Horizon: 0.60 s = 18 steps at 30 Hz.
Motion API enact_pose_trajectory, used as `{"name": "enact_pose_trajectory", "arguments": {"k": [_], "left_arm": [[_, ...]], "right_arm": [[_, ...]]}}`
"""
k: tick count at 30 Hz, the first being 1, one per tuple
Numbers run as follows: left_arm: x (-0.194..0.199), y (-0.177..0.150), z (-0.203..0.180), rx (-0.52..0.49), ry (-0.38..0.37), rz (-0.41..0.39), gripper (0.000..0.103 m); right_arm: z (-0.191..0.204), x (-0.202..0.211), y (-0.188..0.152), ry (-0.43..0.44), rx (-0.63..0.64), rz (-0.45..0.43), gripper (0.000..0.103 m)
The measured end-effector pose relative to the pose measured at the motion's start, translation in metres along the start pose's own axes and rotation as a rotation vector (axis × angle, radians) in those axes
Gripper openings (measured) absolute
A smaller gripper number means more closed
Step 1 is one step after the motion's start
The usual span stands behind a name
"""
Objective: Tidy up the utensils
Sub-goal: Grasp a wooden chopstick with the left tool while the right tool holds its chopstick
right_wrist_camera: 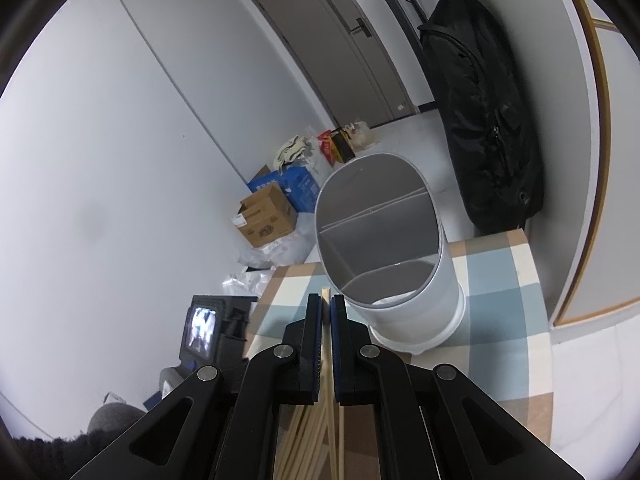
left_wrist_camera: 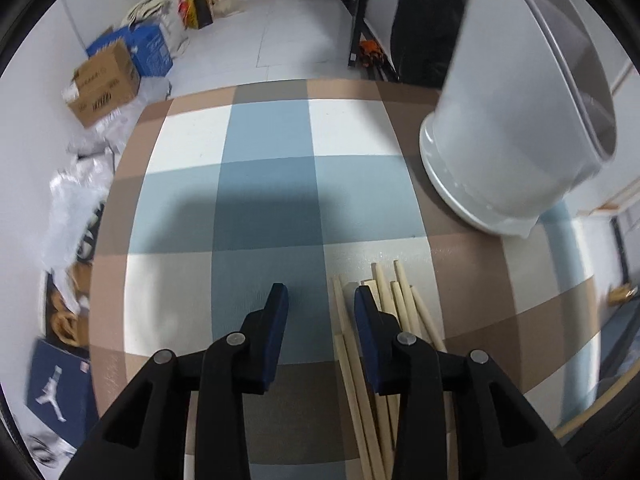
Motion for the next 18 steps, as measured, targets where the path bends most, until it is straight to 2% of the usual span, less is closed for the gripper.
{"name": "enact_pose_trajectory", "arguments": {"k": [2,4,6,9,15,18], "left_arm": [[0.000,-0.001,0.003,0.008,-0.003,0.003,0.028],[0.000,-0.002,0.007,0.026,-0.004,0.006,0.020],[-0.001,0.001,0.006,0.020,-0.007,0.009,0.003],[-0.004,0.005,0.002,0.031,-0.016,0.013,0.002],[-0.003,0.010,-0.001,0.100,-0.110,0.020,0.000],[0.007,0.016,0.001,0.139,-0.148,-0.012,0.000]], "right_arm": [[0.000,0.001,0.001,0.001,-0.005,-0.001,0.004],[0.000,0.002,0.003,0.005,-0.010,-0.006,0.004],[0.001,0.003,0.004,0.006,-0.009,-0.010,0.004],[0.001,0.005,0.005,0.009,-0.007,-0.015,0.004],[-0.001,0.009,0.006,0.006,-0.012,-0.023,0.004],[-0.003,0.011,0.007,-0.002,-0.011,-0.030,0.004]]}}
Point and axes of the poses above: each gripper's, at about its wrist camera, not at the fingertips, and x roughly against the way its jaws point, z to its left, y to its top, the point moved 10 cm from there along -x, roughly the way its jaws point, and after that the axes turned 4 degrees about z, right-handed, at the moved point
